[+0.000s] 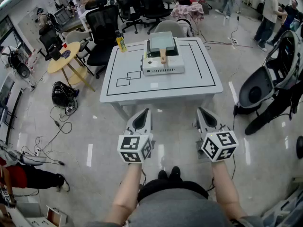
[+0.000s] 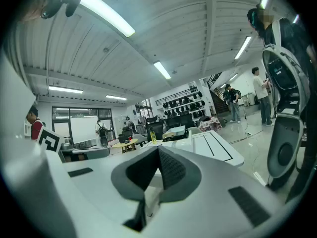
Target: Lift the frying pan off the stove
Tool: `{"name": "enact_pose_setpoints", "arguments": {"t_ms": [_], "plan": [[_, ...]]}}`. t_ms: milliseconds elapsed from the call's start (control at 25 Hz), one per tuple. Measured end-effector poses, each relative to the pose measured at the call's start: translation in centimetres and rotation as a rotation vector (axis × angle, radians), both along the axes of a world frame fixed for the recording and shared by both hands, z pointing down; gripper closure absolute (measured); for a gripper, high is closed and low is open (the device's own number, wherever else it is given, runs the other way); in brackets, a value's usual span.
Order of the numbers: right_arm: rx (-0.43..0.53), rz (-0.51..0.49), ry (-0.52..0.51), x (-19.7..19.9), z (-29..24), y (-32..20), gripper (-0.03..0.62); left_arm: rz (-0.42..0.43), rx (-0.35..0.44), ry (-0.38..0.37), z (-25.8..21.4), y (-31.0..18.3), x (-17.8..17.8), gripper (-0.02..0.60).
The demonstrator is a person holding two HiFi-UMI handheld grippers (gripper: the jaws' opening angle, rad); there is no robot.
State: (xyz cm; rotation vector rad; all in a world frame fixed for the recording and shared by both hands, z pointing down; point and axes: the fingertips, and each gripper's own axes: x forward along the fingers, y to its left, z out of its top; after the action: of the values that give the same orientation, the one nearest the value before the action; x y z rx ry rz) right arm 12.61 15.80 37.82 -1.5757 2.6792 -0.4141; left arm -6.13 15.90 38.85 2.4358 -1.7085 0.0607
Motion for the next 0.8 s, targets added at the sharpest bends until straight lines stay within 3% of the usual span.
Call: {"name": "enact_pose_setpoints", "arguments": {"t_ms": [520,800], "plan": [[-0.03,-0.072,-0.067,-0.06,-0.14,-0.32,0.591,-0.038,-0.007,0.047,-0.84,0.21,-0.36,0.577],[-0.021,-0.129,-0.099,-0.23,-0.54,-0.49,0.591,-0.054,-0.025,0.025,-0.19,0.59,-0.03,0.575]]}}
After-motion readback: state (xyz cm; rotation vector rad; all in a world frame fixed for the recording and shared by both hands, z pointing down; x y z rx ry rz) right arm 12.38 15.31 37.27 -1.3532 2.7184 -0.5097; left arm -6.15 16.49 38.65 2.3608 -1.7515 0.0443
